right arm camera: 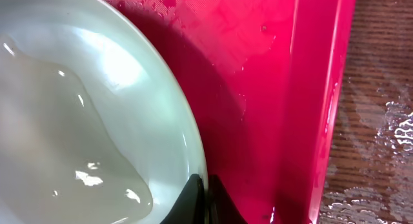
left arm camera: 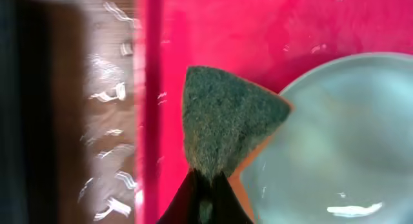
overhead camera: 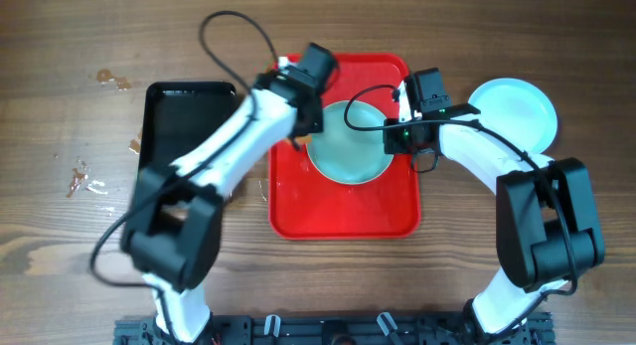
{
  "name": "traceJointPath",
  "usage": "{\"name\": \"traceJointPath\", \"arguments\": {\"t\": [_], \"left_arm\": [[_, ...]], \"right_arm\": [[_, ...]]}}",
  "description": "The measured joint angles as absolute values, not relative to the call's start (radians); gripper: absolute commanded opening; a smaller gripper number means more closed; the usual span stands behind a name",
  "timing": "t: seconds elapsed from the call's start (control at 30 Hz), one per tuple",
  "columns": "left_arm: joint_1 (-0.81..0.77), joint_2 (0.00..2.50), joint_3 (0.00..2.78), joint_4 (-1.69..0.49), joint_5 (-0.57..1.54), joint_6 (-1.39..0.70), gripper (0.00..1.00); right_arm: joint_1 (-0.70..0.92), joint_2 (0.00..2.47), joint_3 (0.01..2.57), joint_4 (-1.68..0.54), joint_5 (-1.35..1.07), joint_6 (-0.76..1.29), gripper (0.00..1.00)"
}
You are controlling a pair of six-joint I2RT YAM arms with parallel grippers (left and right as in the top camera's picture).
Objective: Clean dirty plates on tray and stack at the side
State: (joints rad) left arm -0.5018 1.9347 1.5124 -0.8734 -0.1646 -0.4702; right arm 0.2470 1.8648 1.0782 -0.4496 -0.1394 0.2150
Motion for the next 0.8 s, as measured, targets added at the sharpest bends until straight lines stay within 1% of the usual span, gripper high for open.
{"name": "traceJointPath", "arguments": {"t": [0.07,0.17,0.3,0.37,0.5,0.6,0.63,0.67,0.7,0.73,0.8], "left_arm": [[-0.442,1.876,1.514,-0.958,-0.124,-0.487,0.04],[-0.311,1.797,1.515,-1.055,-0.099,-0.491,0.04],[-0.133,1.753,1.514,-1.126,-0.091,-0.411,0.04],[-0.051,1.75,1.482,-1.091,-0.091,-0.354,0.04],[0.062,1.743,1.279,-0.863,-0.087,-0.273,0.04],[0.081,1.744,1.144,-0.745,-0.071,-0.192,0.04],[0.081,1.744,1.118,-0.718,-0.059,-0.16,0.11],[0.08,1.744,1.099,-0.701,-0.049,-0.131,0.22],[0.08,1.744,1.085,-0.683,-0.042,-0.105,0.42],[0.08,1.744,1.079,-0.675,-0.035,-0.088,0.99],[0.08,1.744,1.078,-0.666,-0.027,-0.067,1.0]], "right_arm": [[0.247,1.865,1.08,-0.456,-0.138,0.215,0.04],[0.247,1.865,1.081,-0.458,-0.138,0.215,0.04],[0.247,1.865,1.081,-0.459,-0.138,0.215,0.05],[0.247,1.865,1.081,-0.459,-0.138,0.215,0.04],[0.247,1.865,1.082,-0.46,-0.137,0.215,0.04],[0.247,1.865,1.082,-0.459,-0.137,0.215,0.04],[0.247,1.865,1.082,-0.459,-0.137,0.215,0.04],[0.247,1.865,1.082,-0.459,-0.137,0.215,0.04],[0.247,1.865,1.082,-0.459,-0.137,0.215,0.04],[0.247,1.865,1.082,-0.459,-0.137,0.215,0.04],[0.247,1.864,1.082,-0.461,-0.138,0.215,0.04]]}}
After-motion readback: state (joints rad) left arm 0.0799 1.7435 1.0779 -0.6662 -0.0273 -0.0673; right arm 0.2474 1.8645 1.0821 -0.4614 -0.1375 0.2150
